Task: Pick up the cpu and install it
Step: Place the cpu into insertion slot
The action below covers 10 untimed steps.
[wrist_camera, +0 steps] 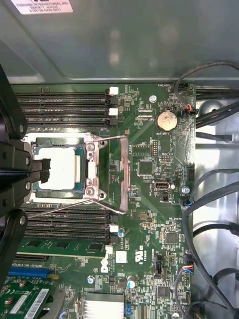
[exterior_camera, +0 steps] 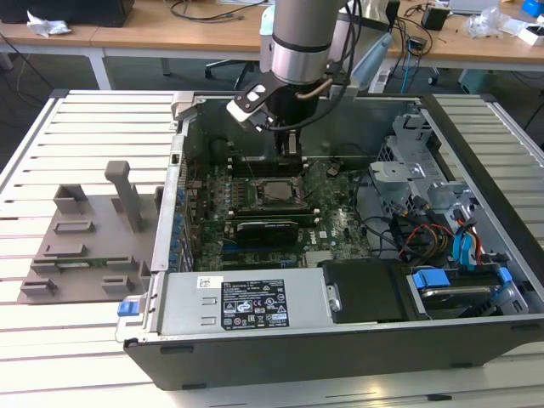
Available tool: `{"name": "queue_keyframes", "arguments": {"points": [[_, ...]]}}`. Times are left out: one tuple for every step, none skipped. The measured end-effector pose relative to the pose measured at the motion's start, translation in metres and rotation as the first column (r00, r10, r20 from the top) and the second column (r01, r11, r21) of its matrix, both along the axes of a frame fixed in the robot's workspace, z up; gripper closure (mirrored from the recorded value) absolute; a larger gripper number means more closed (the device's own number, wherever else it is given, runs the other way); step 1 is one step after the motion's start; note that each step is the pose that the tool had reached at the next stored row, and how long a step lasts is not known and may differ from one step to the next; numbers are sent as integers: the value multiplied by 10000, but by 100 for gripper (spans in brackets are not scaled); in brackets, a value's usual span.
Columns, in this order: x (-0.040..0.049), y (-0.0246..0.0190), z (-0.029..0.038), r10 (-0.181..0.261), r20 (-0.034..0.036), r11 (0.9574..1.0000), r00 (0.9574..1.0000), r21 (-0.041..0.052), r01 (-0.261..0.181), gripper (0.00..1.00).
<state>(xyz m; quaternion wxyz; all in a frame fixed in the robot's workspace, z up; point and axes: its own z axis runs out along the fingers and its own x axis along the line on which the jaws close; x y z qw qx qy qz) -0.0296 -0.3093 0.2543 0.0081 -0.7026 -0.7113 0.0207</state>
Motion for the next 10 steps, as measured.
{"name": "queue_keyframes", "arguments": {"points": [[0,0,14,0,1,10000,10000,0,0,89],[0,0,26,0,0,10000,10000,0,0,89],[0,0,43,1,0,10000,10000,0,-1,89],[0,0,59,1,0,10000,10000,0,-1,89],[0,0,72,0,-1,10000,10000,0,0,89],[0,0,85,1,0,10000,10000,-1,-1,89],[0,0,97,0,0,10000,10000,0,0,89],[0,0,116,0,0,10000,10000,0,0,89],[0,0,133,1,-1,10000,10000,0,-1,89],[0,0,145,0,0,10000,10000,0,0,89]]}}
